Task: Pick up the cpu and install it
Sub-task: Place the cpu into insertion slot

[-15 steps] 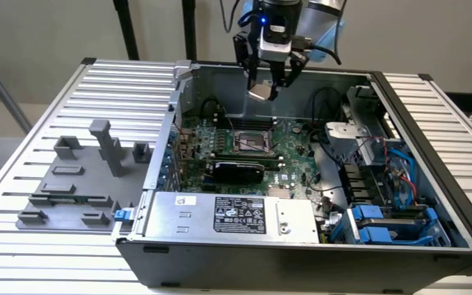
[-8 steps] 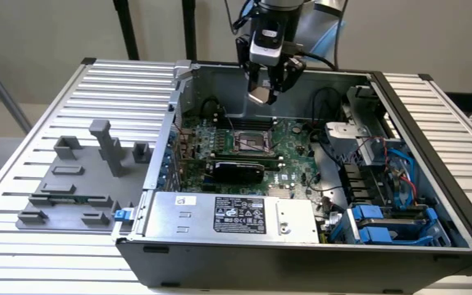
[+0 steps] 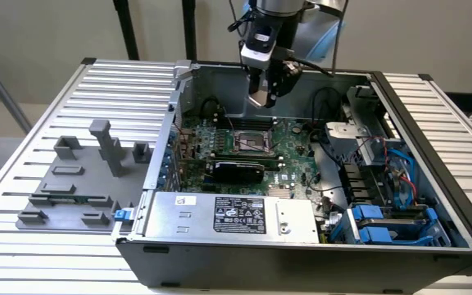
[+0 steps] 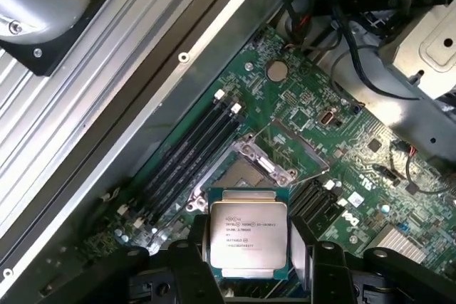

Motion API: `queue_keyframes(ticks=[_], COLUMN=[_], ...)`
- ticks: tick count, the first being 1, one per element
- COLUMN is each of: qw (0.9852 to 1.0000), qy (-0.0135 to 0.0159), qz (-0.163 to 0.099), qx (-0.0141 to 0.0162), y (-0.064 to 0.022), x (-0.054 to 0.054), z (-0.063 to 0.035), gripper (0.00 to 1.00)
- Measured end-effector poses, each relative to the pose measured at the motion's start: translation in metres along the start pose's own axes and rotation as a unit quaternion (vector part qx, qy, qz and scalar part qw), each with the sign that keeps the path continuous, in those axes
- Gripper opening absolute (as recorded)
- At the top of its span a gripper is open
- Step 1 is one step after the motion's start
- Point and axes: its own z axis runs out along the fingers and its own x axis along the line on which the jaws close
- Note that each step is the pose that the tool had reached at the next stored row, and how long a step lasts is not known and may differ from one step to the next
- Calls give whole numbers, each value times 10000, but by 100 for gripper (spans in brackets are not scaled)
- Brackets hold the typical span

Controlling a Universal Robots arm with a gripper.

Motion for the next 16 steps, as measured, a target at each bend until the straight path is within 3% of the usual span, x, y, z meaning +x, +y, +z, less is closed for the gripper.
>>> queue_keyframes(ticks=[4,8,12,16], qw=[9993,9973,9940,9894], qy=[-4,-8,-12,-16], qz=[367,729,1090,1455], qx=[-6,-13,-20,-27], y=[0,-1,-1,-2], x=[-1,-1,-2,-3], z=[40,80,120,161], gripper=[55,55,55,55])
